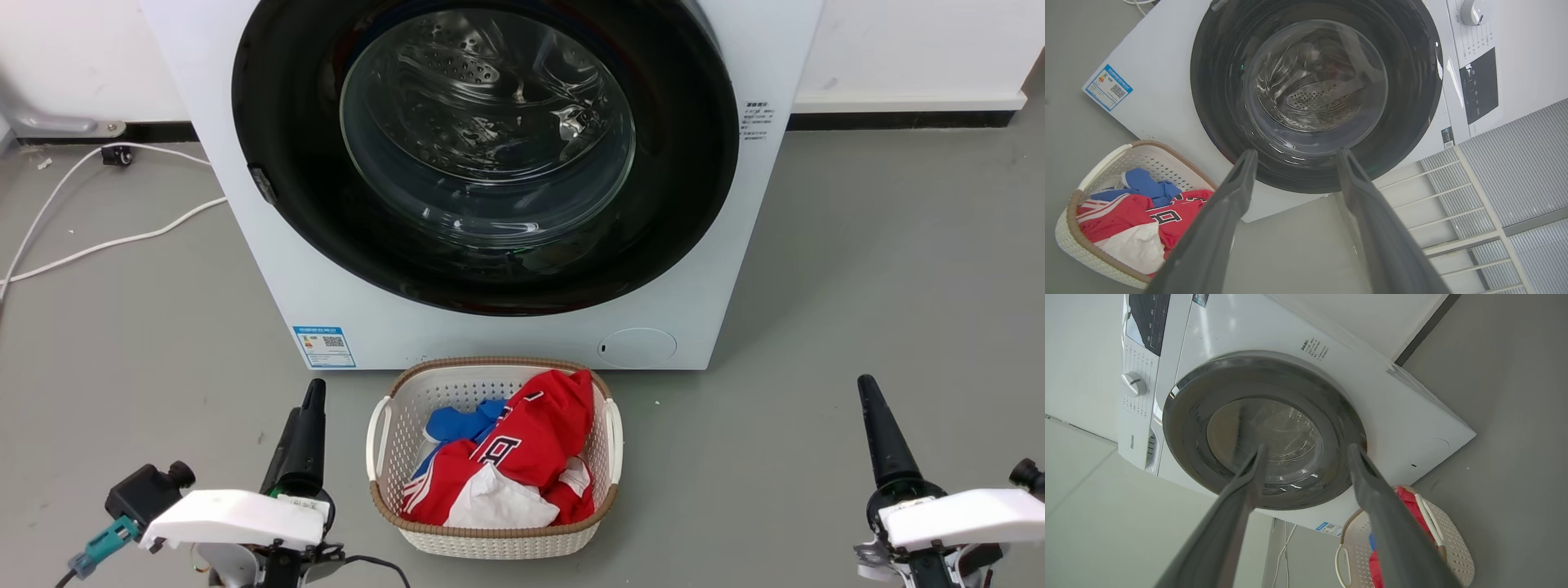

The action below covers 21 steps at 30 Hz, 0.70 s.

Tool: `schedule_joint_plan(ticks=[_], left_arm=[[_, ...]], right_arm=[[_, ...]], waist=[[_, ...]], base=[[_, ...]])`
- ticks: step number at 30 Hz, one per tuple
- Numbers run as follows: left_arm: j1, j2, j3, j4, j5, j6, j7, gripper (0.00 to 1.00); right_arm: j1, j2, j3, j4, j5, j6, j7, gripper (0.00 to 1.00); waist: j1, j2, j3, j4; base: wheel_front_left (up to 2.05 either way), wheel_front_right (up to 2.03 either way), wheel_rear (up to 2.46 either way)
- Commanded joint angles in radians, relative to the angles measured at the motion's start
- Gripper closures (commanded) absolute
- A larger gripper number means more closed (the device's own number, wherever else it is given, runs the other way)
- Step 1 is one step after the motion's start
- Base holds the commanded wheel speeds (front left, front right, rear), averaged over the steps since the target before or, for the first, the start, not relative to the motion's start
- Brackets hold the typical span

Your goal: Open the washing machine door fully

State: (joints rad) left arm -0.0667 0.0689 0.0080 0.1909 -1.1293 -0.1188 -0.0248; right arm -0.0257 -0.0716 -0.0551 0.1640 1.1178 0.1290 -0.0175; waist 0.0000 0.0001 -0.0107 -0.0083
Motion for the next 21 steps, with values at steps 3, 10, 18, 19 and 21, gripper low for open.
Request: schedule_joint_plan(ticks=[3,10,18,19,21], left_arm=[[-0.009,0.022,-0.012,-0.029,0.112,0.009,-0.021,0.00],[0.001,0.043,-0.025,-0.039,0.248,0.025,-0.046,0.00],[0.005,0.063,-0.048,-0.041,0.368,0.037,-0.068,0.00],[0.005,0.065,-0.051,-0.042,0.383,0.039,-0.071,0.00],[0.006,0.069,-0.057,-0.042,0.413,0.042,-0.078,0.00]], right_arm=[[-0.008,-0.004,0.000,-0.034,-0.128,0.001,-0.003,0.00],[0.002,-0.004,-0.002,-0.050,-0.291,0.001,0.007,0.00],[0.016,0.000,-0.012,-0.067,-0.418,0.001,0.006,0.00],[0.018,0.001,-0.014,-0.069,-0.433,0.001,0.007,0.00],[0.021,0.002,-0.016,-0.073,-0.464,0.001,0.008,0.00]], waist=[[0.0000,-0.0001,-0.002,-0.002],[0.0000,-0.0001,-0.005,-0.004],[0.0000,-0.0001,-0.009,-0.004],[0.0000,-0.0001,-0.010,-0.004],[0.0000,-0.0001,-0.011,-0.004]], base=[[0.00,0.00,0.00],[0.00,0.00,0.00],[0.00,0.00,0.00],[0.00,0.00,0.00],[0.00,0.00,0.00]])
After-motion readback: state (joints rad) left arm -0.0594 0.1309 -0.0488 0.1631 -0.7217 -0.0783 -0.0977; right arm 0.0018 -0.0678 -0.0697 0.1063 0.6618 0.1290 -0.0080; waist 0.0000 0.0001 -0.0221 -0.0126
